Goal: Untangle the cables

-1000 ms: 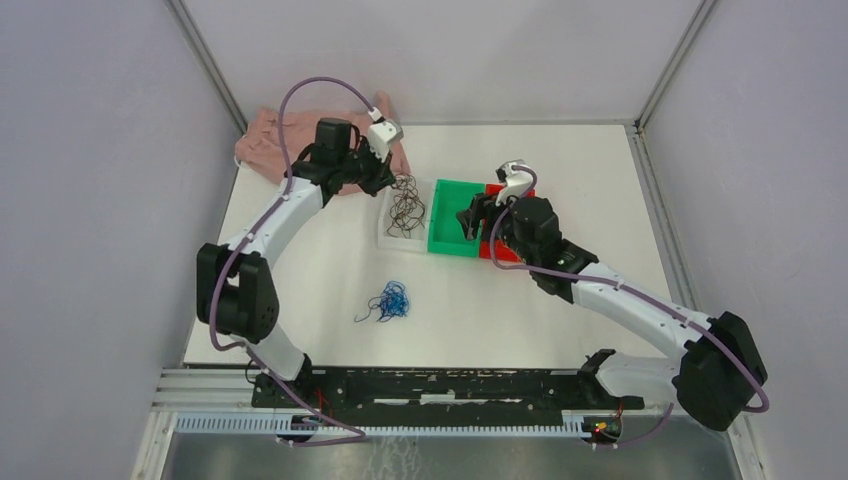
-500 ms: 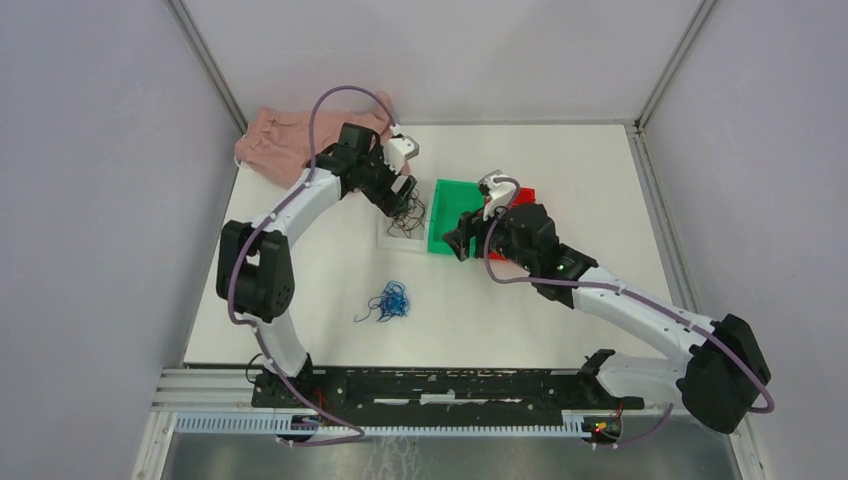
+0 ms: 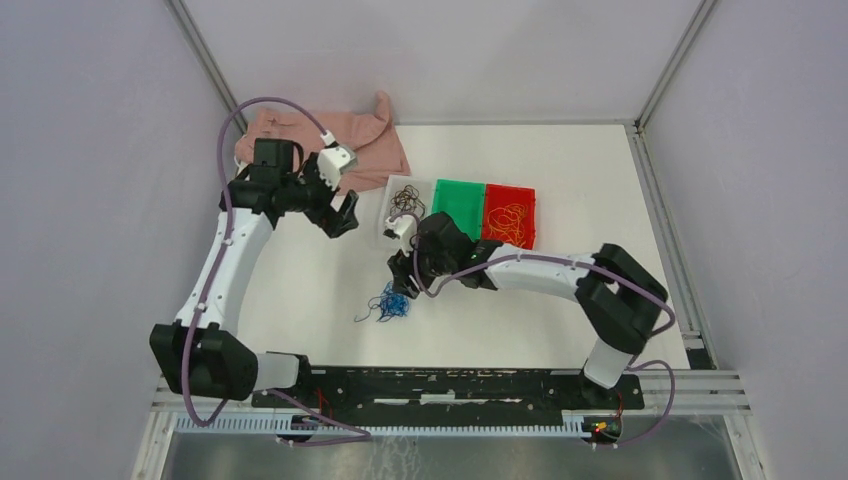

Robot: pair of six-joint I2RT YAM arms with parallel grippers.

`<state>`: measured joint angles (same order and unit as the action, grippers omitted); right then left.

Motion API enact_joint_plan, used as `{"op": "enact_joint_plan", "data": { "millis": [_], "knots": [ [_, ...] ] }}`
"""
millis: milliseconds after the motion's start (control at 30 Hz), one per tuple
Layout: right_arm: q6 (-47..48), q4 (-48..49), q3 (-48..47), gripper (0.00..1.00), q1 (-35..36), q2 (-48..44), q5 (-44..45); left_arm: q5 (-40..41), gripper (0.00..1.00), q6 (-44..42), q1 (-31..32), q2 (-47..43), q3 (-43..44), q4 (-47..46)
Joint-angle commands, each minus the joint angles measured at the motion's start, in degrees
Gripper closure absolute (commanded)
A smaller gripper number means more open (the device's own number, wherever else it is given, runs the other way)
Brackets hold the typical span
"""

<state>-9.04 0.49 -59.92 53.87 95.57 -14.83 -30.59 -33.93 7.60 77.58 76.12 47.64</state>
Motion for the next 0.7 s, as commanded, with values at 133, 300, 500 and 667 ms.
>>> {"op": "enact_joint_plan", "data": {
  "millis": [133, 300, 500, 667],
  "knots": [
    [4.4, -2.8, -8.7, 0.43, 0.4, 10.5, -1.4, -5.8, 0.01, -4.4, -5.0, -5.6, -7.0, 4.2],
    [5.3, -3.3, -10.7, 0.51, 0.4, 13.3, 0.6, -8.1, 0.00, -4.7, -5.1, -6.2, -8.3, 4.5],
    [4.7, -1.6, -10.5, 0.69, 0.3, 13.9, 0.1, -9.8, 0.00, -7.5, -5.1, -7.8, -11.3, 4.5],
    [4.4, -1.2, -9.6, 0.74, 0.3, 12.9, -0.8, -12.1, 0.00, -9.5, -5.1, -9.3, -13.7, 4.6]
  ]
}}
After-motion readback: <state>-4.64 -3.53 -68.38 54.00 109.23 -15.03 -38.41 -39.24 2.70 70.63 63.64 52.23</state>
